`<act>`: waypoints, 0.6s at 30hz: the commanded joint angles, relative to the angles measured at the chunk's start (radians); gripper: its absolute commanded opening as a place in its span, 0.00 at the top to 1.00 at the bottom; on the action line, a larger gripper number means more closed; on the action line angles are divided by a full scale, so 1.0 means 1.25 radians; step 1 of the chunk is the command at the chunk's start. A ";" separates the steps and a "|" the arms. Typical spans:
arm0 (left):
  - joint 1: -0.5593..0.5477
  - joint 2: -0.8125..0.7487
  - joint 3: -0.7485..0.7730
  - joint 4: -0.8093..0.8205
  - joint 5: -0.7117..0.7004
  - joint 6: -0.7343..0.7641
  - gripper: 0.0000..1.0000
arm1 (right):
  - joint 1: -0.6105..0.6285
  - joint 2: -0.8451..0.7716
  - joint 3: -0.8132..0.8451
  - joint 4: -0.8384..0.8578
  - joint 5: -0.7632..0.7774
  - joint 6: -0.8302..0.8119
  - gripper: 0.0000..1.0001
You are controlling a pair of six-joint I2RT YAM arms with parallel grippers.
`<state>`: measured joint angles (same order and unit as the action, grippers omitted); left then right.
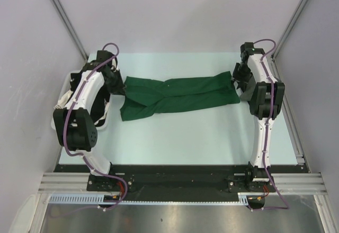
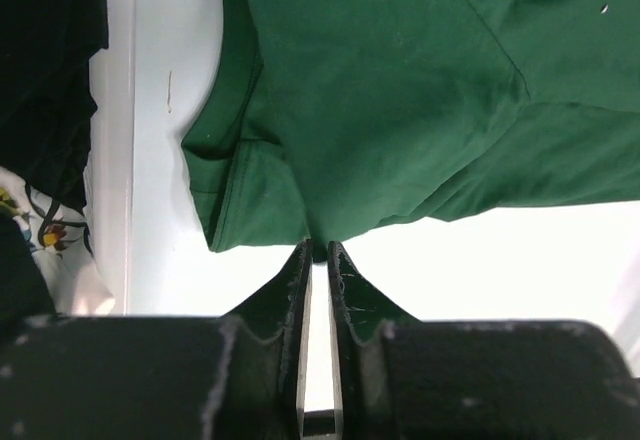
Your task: Fold and stack the t-shirts
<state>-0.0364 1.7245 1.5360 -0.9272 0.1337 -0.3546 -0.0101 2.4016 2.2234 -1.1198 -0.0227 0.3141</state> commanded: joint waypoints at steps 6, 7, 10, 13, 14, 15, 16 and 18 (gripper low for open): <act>-0.004 -0.004 0.103 -0.050 -0.048 0.019 0.77 | -0.005 0.009 0.143 -0.052 0.043 0.000 0.55; -0.004 -0.005 0.104 -0.050 -0.050 0.017 0.76 | -0.005 0.009 0.148 -0.052 0.041 0.000 0.55; -0.004 -0.010 0.100 -0.033 -0.047 0.010 0.75 | -0.007 0.008 0.161 -0.041 0.039 -0.005 0.55; -0.004 0.005 0.089 0.009 -0.032 -0.002 0.74 | 0.001 0.002 0.153 0.000 0.027 -0.012 0.55; -0.005 0.019 0.084 0.031 -0.028 -0.006 0.75 | 0.002 0.002 0.153 0.009 0.027 -0.013 0.55; -0.005 0.028 0.082 0.043 -0.024 -0.008 0.75 | 0.004 0.002 0.150 0.020 0.004 -0.014 0.55; -0.006 0.039 0.084 0.052 -0.014 -0.013 0.75 | 0.006 0.001 0.149 0.043 -0.005 -0.014 0.55; -0.011 0.071 0.089 0.081 -0.014 -0.013 0.75 | 0.034 0.003 0.149 0.065 -0.019 -0.021 0.55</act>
<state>-0.0372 1.7493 1.6272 -0.9188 0.0933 -0.3573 -0.0116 2.4123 2.3795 -1.1172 -0.0017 0.3099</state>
